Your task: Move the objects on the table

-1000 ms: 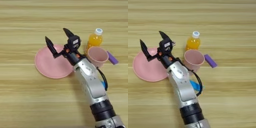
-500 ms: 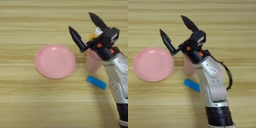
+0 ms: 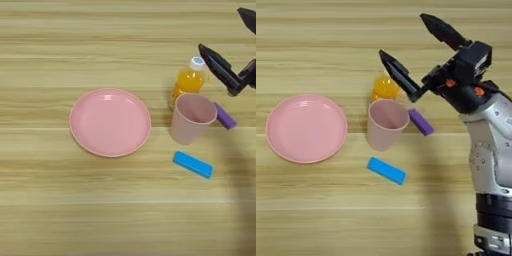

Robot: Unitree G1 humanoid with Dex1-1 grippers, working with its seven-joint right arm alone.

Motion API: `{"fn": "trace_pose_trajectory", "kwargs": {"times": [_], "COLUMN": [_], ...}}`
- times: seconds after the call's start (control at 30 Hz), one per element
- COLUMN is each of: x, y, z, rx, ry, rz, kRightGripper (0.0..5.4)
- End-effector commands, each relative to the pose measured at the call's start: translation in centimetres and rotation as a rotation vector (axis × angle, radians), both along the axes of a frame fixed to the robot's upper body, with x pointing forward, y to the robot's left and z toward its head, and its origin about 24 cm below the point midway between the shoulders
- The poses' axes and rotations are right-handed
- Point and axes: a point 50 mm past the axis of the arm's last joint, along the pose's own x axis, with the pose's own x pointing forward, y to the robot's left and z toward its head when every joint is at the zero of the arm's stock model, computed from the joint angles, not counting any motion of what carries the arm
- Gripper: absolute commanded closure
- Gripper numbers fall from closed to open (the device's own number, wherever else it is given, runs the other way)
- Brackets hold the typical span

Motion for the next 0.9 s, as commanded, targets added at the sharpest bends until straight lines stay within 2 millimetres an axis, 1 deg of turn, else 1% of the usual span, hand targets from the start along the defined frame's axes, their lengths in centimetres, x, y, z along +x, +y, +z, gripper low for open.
{"fn": "trace_pose_trajectory", "kwargs": {"times": [0.03, 0.33, 0.53, 0.73, 0.9], "x": [-0.1, 0.4, 0.5, 0.7, 0.6], "y": [-1.6, -4.0, -5.0, -6.5, -7.2], "z": [1.5, -1.1, -2.7, -4.1, -5.2], "rx": [-0.103, -0.212, -0.261, -0.287, -0.338], "ry": [-0.041, 0.090, 0.176, 0.254, 0.313], "rz": [0.020, 0.044, 0.062, 0.055, 0.053], "kRightGripper": [0.03, 0.03, 0.03, 0.03, 0.03]}}
